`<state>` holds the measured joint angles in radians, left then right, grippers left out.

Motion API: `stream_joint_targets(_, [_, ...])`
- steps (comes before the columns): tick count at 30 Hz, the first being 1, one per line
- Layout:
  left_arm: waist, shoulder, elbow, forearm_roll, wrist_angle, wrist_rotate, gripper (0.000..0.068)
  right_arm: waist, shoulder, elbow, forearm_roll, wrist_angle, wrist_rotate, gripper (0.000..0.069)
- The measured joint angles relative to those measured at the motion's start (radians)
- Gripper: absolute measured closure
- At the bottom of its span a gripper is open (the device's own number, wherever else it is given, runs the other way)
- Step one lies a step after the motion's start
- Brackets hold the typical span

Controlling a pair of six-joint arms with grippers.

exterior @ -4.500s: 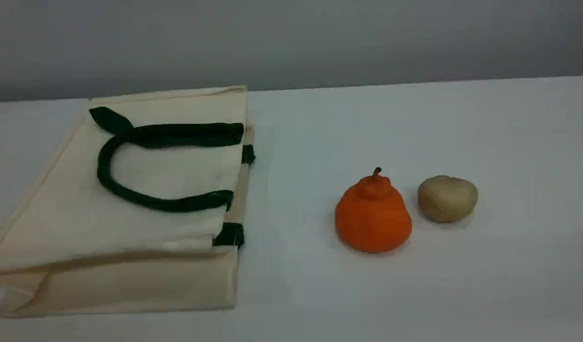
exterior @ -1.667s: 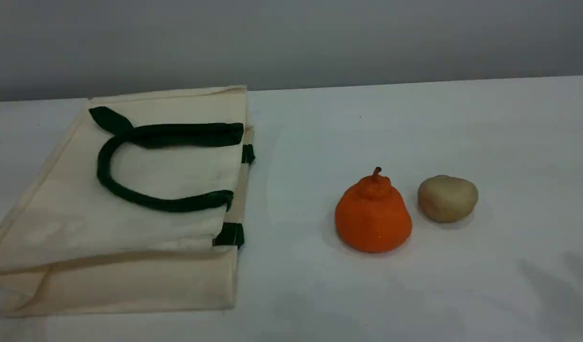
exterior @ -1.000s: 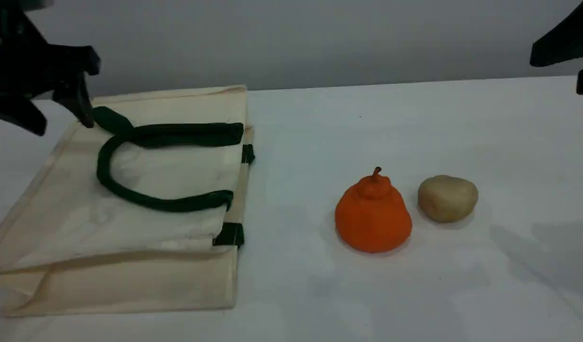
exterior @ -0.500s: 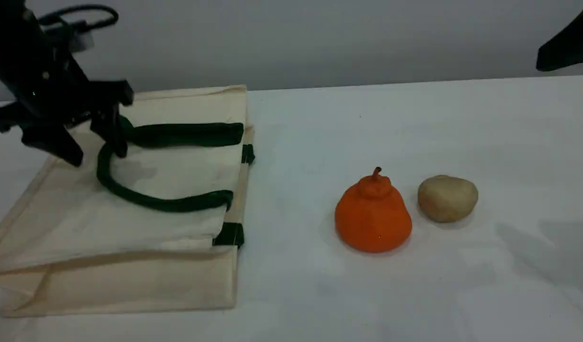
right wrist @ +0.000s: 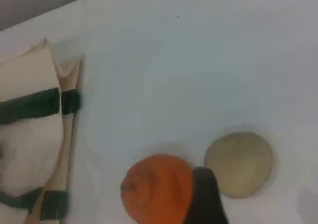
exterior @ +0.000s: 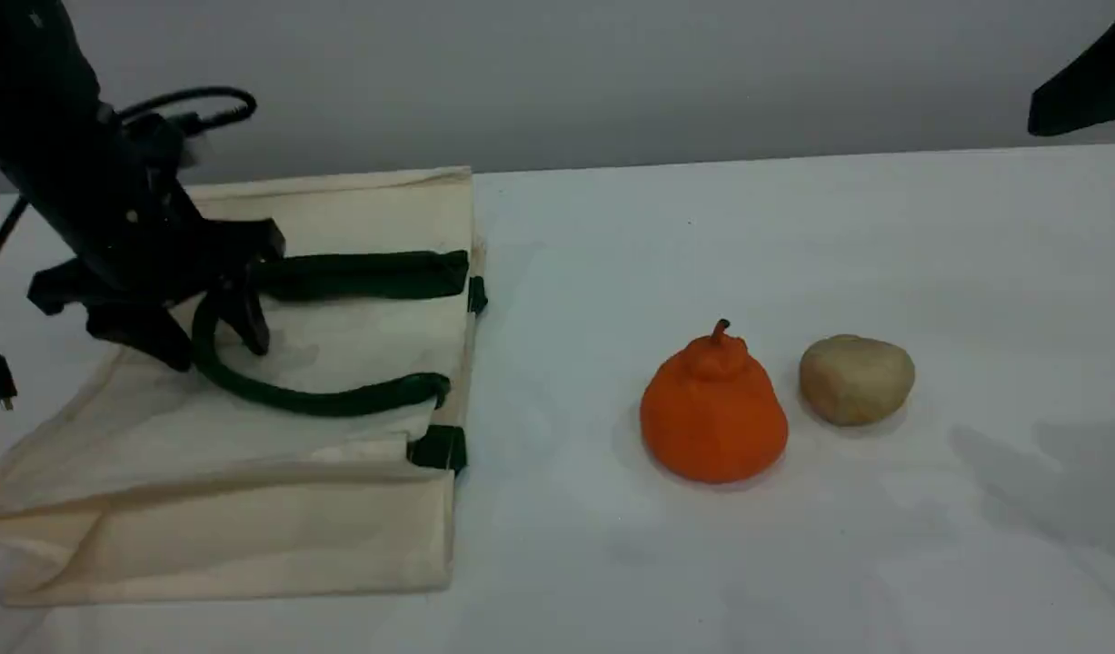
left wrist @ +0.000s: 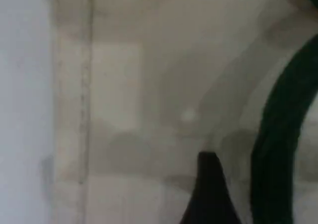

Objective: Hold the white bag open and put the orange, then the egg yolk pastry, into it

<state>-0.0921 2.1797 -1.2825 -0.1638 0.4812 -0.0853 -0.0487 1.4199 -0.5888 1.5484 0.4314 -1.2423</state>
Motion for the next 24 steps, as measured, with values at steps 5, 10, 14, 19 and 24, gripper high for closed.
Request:
stream_joint_targets(5, [-0.001, 0.015, 0.0, 0.0, 0.0, 0.001, 0.0229, 0.0, 0.0, 0.0, 0.0, 0.0, 0.0, 0.0232])
stream_joint_targets(10, [-0.001, 0.016, 0.0, 0.0, 0.001, 0.014, 0.0309, 0.0, 0.0, 0.0, 0.0, 0.0, 0.0, 0.0232])
stream_joint_targets(14, [-0.001, 0.016, 0.0, 0.0, 0.001, 0.03, 0.0477, 0.0, 0.0, 0.0, 0.0, 0.0, 0.002, 0.0232])
stream_joint_targets(19, [-0.001, 0.009, 0.0, -0.001, 0.017, 0.032, 0.0608, 0.0, 0.0, 0.0, 0.0, -0.004, 0.003, 0.0232])
stream_joint_targets(24, [-0.001, -0.06, -0.04, -0.056, 0.117, 0.128, 0.0608, 0.0, 0.0, 0.0, 0.0, 0.02, 0.003, 0.0232])
